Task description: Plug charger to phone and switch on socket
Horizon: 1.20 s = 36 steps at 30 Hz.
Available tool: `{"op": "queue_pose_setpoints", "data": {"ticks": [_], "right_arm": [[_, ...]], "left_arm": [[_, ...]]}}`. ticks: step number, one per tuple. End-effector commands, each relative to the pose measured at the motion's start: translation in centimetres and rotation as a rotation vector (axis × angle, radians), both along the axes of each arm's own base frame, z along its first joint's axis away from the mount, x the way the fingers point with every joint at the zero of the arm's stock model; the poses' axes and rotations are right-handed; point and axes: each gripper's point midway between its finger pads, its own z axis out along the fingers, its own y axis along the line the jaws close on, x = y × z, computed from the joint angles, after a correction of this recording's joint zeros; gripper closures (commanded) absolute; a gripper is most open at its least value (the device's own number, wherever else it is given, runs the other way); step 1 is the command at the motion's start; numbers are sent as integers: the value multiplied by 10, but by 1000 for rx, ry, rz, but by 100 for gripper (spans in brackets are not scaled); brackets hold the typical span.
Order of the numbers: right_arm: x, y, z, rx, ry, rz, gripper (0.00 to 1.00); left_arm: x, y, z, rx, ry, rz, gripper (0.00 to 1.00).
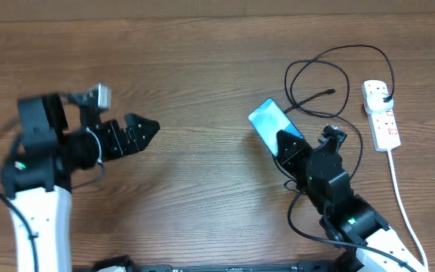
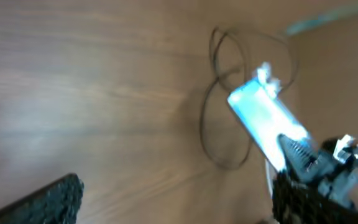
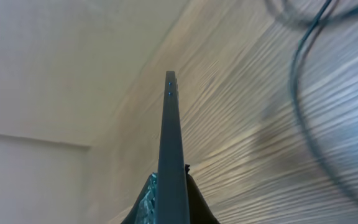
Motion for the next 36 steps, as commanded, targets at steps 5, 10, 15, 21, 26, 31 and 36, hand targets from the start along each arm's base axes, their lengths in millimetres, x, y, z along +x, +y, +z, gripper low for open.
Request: {"op": "queue_pose_setpoints", "data": {"ticks": [5,10,15,21,26,31,36], "right_arm": [[6,46,-7,364,108,79,96],[17,75,-7,448,91,180,96],[13,95,-28,505,184,223,96],[5,107,-33,617,287,199,96],[1,112,-29,660,314,222,96],[-10,121,-29,689,374,284,96],[-15,125,-28,692,389,314,96]], "left_arm": [[-12,-35,-73,-543,424,194,0],[0,-57,-81,-628,495,194,1],[21,-79,-77,-655,516,292,0],[28,-103,-87,-640,553,440,5],[23,-117,-90,-608,551,424,5],[22,-118,-91,-605,550,424,12],[25,-115,-92,-599,539,443,21]]}}
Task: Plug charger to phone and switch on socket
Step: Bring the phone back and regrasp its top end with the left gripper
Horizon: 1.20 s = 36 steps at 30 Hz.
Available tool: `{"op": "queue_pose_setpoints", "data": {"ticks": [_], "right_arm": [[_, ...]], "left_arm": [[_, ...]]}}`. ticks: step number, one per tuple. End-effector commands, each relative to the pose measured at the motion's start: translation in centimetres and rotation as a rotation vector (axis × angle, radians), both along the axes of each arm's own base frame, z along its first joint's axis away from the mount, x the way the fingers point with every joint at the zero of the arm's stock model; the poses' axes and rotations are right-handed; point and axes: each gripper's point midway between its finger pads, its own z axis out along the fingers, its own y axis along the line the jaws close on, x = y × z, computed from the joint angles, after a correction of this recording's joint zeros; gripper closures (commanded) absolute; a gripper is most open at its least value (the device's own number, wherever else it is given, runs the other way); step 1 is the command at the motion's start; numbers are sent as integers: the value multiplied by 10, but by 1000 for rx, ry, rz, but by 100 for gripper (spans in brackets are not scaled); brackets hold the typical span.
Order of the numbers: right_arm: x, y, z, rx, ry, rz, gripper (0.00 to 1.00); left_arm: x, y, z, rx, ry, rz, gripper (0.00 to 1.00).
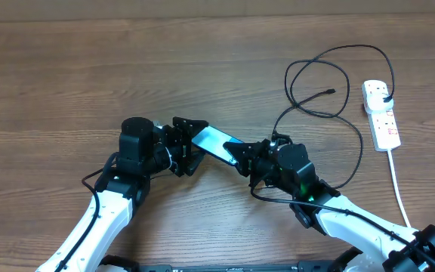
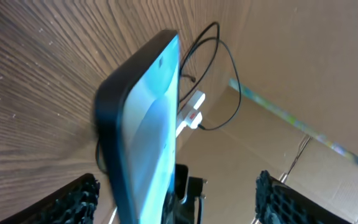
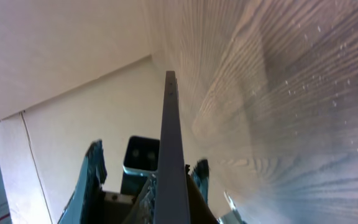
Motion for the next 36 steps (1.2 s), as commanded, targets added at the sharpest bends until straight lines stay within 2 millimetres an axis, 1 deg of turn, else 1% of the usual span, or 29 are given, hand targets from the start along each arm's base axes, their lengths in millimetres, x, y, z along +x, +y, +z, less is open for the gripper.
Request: {"op": "queue_pose_setpoints", "data": {"ticks": [1,2,4,6,8,11,16,21,27,30,31,32,36], "right_arm": [[-5,7,13,45,-10,46,96],[-7,8,13,48,-8,54,96],[-11,11,15,62,2,80,96],[-15,14,17,80,16,103,96],[-16,15,18,86,13,113,96],[-17,16,19,90,9,119,96],[-19,20,25,126,26,123,96],[-21,22,24,123,27,127,96],[-19,21,24,121,25,116,96],[-20,21,24,120,26,116,95],[-20,21,23,118,29,116,93],[-20,21,22,116,32,116,91],[-21,20,20,109,42,116,76]], "left_arm": [[4,2,-2,11,7,29,24],[4,2,-2,11,7,29,27],[4,2,-2,11,7,29,29],[4,2,-2,11,7,29,34],[4,2,-2,11,6,29,36],[4,2,-2,17,-1,24,42],[4,2,-2,21,-7,19,46],[3,1,-4,23,0,15,60],[1,0,-3,17,2,6,72],[0,-2,-2,9,4,-5,81],[0,-2,-2,9,4,-6,90],[0,-2,-2,9,4,-6,95],[-1,-2,-4,11,11,-5,96]]}}
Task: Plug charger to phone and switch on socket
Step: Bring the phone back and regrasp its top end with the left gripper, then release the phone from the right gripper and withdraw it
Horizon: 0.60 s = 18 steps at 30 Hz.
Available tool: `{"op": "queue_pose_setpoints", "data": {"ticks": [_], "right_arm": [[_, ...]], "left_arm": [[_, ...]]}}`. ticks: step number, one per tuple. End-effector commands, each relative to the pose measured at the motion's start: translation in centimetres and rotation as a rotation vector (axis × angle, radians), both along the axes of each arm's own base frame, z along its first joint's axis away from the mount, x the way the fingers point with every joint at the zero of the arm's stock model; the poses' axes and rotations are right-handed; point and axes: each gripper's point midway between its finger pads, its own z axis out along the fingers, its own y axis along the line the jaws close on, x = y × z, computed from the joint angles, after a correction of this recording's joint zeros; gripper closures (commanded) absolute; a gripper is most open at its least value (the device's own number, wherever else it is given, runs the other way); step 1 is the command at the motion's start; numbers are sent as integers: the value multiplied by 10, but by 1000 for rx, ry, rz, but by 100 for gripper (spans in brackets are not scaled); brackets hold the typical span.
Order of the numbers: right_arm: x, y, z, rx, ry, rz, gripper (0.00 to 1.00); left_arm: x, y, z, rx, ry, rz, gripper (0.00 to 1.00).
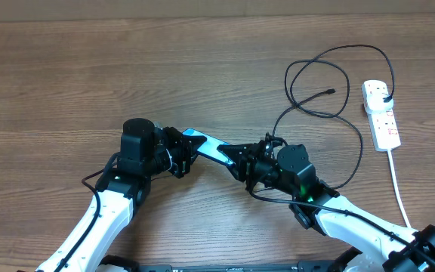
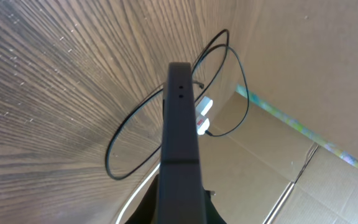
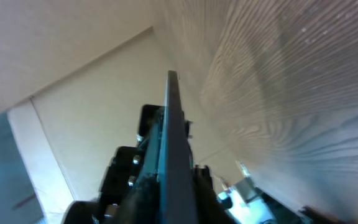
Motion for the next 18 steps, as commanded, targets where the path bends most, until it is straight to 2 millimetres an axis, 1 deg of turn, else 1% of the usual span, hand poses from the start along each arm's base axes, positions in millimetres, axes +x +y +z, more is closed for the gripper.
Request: {"op": "queue_pose_setpoints", "data": {"ticks": [1,3,6,7,8,12,15,16,18], "right_arm": [[-7,5,5,1,-14,38,71],[-8,4,-3,-18,12,38,56],[-12,0,-19,-63,74,34,15],[-13,-4,-28,-91,102,18,5],[-13,-7,-36,-117,127,2,0],[-17,-29,-73,-254,241,-80,0],[-18,-51,-97,-375,289,-159,0],[-16,-55,-99,-415,249,-158,0],[-7,-57,-94,-498,86,-117,7]], "left_arm": [[0,-4,4,-11,-6,-11,96],[0,-3,3,-7,1,-8,96],[0,3,-6,38,11,9,96],[-1,6,-10,61,15,16,96],[-2,8,-13,77,25,21,96],[-7,18,-28,136,75,51,96],[-6,24,-31,169,63,52,96],[-4,27,-31,175,57,56,96],[-1,34,-31,185,43,63,96]]}}
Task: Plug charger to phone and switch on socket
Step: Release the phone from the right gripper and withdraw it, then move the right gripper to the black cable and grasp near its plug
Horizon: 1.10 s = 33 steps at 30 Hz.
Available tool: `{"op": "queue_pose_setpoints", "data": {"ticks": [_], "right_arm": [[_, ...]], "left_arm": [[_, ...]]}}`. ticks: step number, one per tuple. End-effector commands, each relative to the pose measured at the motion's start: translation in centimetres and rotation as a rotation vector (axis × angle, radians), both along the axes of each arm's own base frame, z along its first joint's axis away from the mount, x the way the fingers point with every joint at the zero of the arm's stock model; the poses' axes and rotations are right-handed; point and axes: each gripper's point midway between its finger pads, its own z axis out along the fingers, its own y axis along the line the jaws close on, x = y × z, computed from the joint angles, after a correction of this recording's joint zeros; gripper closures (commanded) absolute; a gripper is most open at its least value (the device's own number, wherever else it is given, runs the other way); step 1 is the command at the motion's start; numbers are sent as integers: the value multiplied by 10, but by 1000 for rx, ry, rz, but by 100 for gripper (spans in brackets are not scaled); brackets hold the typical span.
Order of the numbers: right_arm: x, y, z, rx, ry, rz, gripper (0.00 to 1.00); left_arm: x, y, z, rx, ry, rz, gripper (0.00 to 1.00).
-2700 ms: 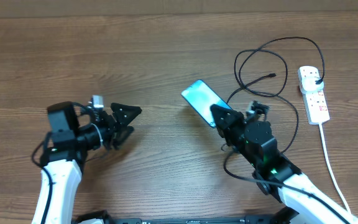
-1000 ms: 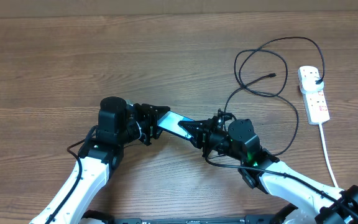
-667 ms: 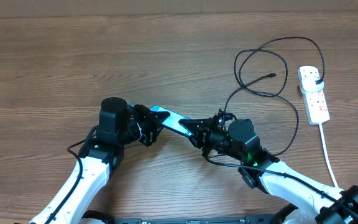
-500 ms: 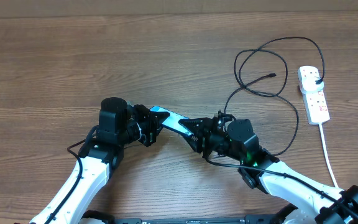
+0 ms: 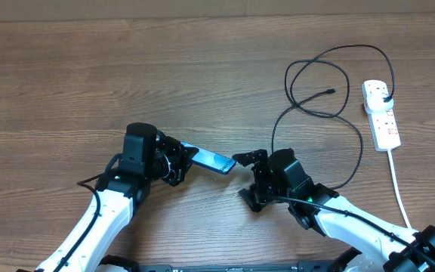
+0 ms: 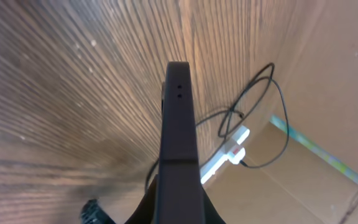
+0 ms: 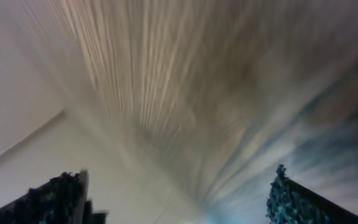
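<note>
My left gripper [image 5: 184,161] is shut on one end of the dark phone [image 5: 211,161], which sticks out to the right above the table with its lit screen up. In the left wrist view the phone [image 6: 179,130] shows edge-on between the fingers of the left gripper [image 6: 179,208]. My right gripper [image 5: 246,178] stands open just right of the phone's free end, touching nothing; in the blurred right wrist view the right gripper [image 7: 179,199] holds nothing. The black charger cable [image 5: 317,72] lies looped at the back right, its plug tip [image 5: 331,92] loose. The white socket strip [image 5: 381,115] lies at the far right.
The socket strip's white cord [image 5: 402,204] runs down the right side towards the front edge. The black cable's loop reaches down close to my right arm [image 5: 338,215]. The wooden table [image 5: 127,68] is bare at the left and back.
My right gripper has let go of the phone and now stands open, slightly back to the right. The left gripper alone holds the phone, which is now lower and nearer level.
My right gripper first held the phone at the right near the cable, with the left gripper open far left. Then both met mid-table, the left jaws open around the phone's end. Then both were shut on it. Now only the left holds it.
</note>
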Motion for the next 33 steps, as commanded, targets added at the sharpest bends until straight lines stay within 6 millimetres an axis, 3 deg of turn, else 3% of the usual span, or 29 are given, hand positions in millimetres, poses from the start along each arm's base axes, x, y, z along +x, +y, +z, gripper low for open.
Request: {"op": "queue_pose_setpoints", "data": {"ticks": [1,5,7,9,12,16,19,24,28,33], "right_arm": [[24,-8,12,-150,-266,82,10],[34,1,32,-186,-449,187,12],[38,3,43,-219,-528,239,7],[40,3,52,-258,-579,280,0],[43,-8,63,-348,-579,278,1],[52,-37,79,-535,-553,224,1],[57,-61,93,-670,-493,178,0],[76,-101,112,-795,-397,143,0],[99,-149,109,-864,-259,61,0],[143,-201,90,-930,-134,15,8]], "left_arm": [[14,15,7,43,-77,8,96],[21,29,4,51,-83,41,96],[28,28,4,28,-96,38,96],[37,22,6,-11,-122,11,96],[57,3,10,-102,-140,-76,96],[83,-28,20,-236,-141,-256,96],[99,-53,39,-380,-204,-477,96],[101,-76,58,-598,-258,-752,96],[94,-82,54,-650,-243,-809,96],[88,-88,55,-647,-295,-852,96]]}}
